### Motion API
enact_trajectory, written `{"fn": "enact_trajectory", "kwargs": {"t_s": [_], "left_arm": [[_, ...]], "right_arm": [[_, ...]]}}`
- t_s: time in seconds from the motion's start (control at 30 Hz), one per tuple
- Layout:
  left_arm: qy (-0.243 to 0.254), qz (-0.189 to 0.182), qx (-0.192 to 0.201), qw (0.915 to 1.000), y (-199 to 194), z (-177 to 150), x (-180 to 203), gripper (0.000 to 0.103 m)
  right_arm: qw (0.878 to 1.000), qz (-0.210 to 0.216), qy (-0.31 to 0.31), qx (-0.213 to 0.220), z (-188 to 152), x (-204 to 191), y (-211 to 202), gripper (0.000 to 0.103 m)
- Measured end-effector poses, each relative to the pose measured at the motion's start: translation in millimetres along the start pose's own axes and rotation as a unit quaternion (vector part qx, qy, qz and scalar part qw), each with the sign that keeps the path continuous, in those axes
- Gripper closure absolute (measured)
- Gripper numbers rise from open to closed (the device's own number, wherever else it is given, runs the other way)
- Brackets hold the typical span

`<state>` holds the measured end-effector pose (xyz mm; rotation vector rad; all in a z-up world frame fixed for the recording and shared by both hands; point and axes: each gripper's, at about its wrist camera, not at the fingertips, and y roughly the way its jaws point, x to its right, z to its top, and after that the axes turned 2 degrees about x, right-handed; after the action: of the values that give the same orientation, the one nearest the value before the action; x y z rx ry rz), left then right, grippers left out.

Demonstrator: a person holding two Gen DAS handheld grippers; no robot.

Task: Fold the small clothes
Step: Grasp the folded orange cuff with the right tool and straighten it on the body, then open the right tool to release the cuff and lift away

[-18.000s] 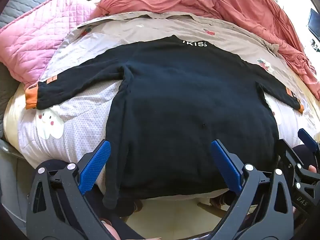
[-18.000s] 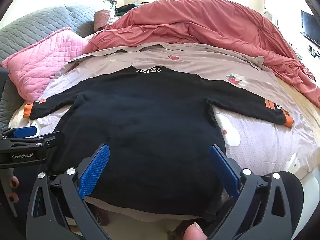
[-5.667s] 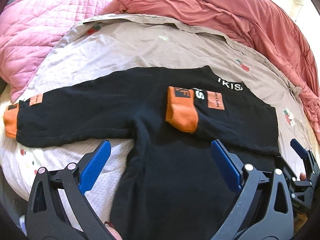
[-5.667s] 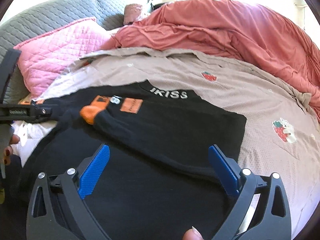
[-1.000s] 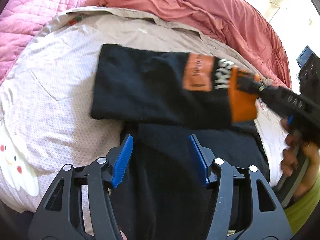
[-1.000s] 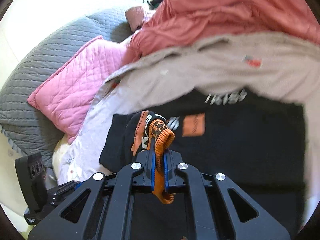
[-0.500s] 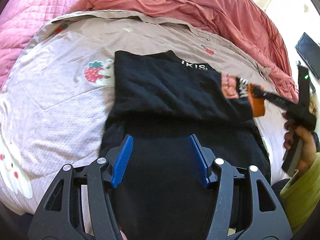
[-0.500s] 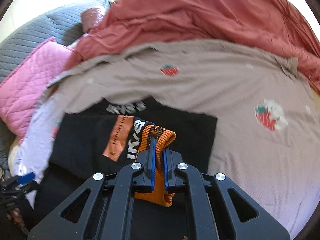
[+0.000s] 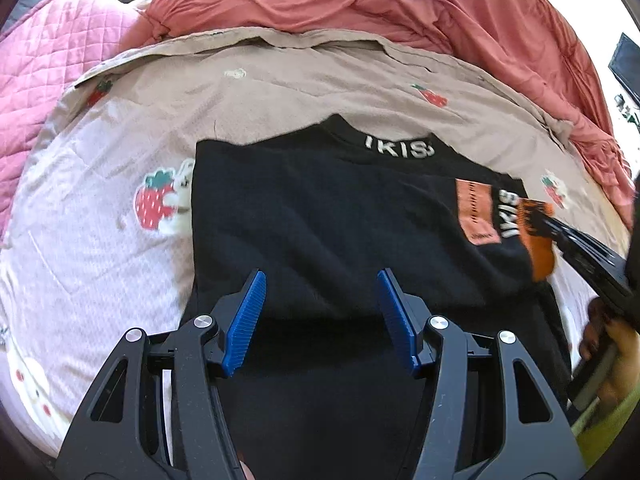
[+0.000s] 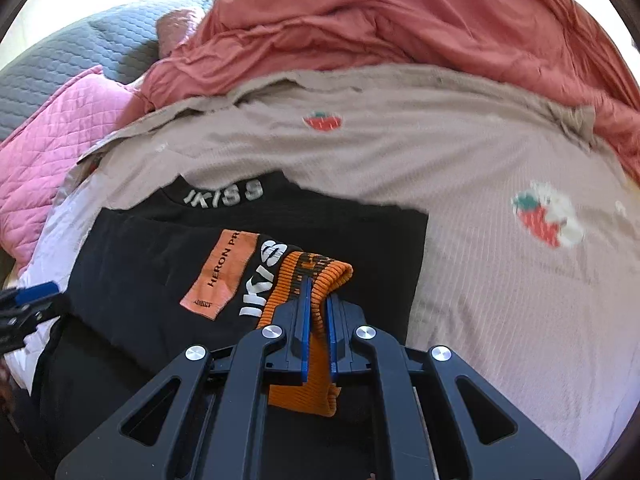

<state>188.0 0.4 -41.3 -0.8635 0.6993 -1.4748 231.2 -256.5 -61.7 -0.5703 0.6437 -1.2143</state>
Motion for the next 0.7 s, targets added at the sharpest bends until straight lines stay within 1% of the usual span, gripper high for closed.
{"fn": "enact_trajectory", "kwargs": {"t_s": [0.1,0.2,0.23,0.33,0.37,0.43,0.5,0.57,0.63,0.7], "left_arm": [[0.000,0.019,-0.003,0.9998,18,5,-1,0.052],[0.000,0.032,-0.017,0.9993,41,2,-1,0.052],[0.005,0.038,-0.023,0.9990,47,-1,0,0.052],[0.015,0.047,-0.022,0.9986,53,-4,3,0.051],[0.016,0.046,-0.023,0.9985,54,-4,3,0.051],[0.017,0.043,-0.026,0.9986,52,-3,1,0.051],[0.020,0.043,-0.026,0.9985,47,-1,1,0.051],[0.018,0.040,-0.017,0.9989,35,-1,3,0.051],[0.014,0.027,-0.002,0.9995,22,-1,7,0.051],[0.020,0.024,0.006,0.9995,14,-4,11,0.049]], "right_arm": [[1.000,-0.017,-0.007,-0.012,0,4,11,0.097],[0.998,-0.035,0.003,-0.052,-9,11,32,0.096],[0.998,-0.038,0.005,-0.055,-11,13,36,0.096],[0.998,-0.043,0.001,-0.056,-11,13,36,0.095],[0.997,-0.048,0.000,-0.054,-10,13,33,0.092],[0.997,-0.053,0.000,-0.053,-9,13,29,0.089],[0.997,-0.069,-0.007,-0.045,-9,13,21,0.081],[0.996,-0.083,-0.019,-0.035,-7,13,13,0.079],[0.997,-0.074,-0.015,-0.023,-5,14,2,0.078],[0.998,-0.059,-0.016,-0.013,-4,11,-5,0.076]]}}
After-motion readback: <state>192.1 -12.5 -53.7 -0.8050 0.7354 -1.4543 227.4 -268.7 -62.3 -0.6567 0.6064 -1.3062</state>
